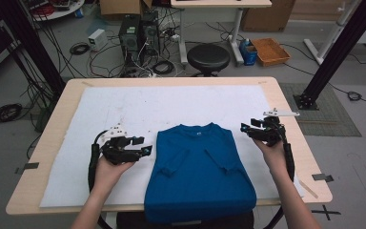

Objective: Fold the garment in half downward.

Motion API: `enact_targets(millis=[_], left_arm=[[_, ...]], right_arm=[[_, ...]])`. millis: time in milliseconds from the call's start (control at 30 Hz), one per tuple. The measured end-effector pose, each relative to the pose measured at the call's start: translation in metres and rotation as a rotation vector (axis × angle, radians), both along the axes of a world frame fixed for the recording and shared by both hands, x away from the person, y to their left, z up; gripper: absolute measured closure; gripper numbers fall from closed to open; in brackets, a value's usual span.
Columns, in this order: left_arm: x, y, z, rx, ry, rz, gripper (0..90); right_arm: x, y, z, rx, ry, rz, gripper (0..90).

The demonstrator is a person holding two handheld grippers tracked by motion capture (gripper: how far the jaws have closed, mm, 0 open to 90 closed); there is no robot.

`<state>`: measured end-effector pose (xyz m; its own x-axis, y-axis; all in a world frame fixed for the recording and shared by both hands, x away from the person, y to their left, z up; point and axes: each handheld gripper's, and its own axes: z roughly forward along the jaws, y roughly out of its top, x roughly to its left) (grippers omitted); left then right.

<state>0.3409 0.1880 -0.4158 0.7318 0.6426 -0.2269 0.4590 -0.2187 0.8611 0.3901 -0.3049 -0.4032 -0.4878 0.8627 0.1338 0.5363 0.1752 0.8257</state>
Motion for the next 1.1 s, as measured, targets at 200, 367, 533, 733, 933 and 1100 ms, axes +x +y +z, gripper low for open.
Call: enact_targets(millis=[200,367,533,733,933,1100], left_arm=[[0.026,-0.015,0.006,0.0,0.035,0.011,42.9],[0.052,-0.035,0.004,-0.006,0.056,0.003,43.4],[0.075,-0.051,-0.006,0.034,0.09,0.005,45.2],[0.089,-0.059,-0.02,0.088,0.114,0.026,49.4],[0.095,-0.068,-0.025,0.157,0.128,0.011,51.9],[0.095,-0.07,-0.029,0.215,0.128,0.026,63.1]], right_arm=[[0.013,0.01,-0.006,0.003,0.029,0.031,51.2],[0.028,0.02,-0.013,-0.018,0.057,0.056,55.2],[0.038,0.031,-0.021,-0.039,0.078,0.078,59.9],[0.044,0.042,-0.028,-0.08,0.103,0.1,62.0],[0.048,0.057,-0.034,-0.165,0.122,0.133,66.4],[0.047,0.061,-0.038,-0.224,0.125,0.152,84.7]])
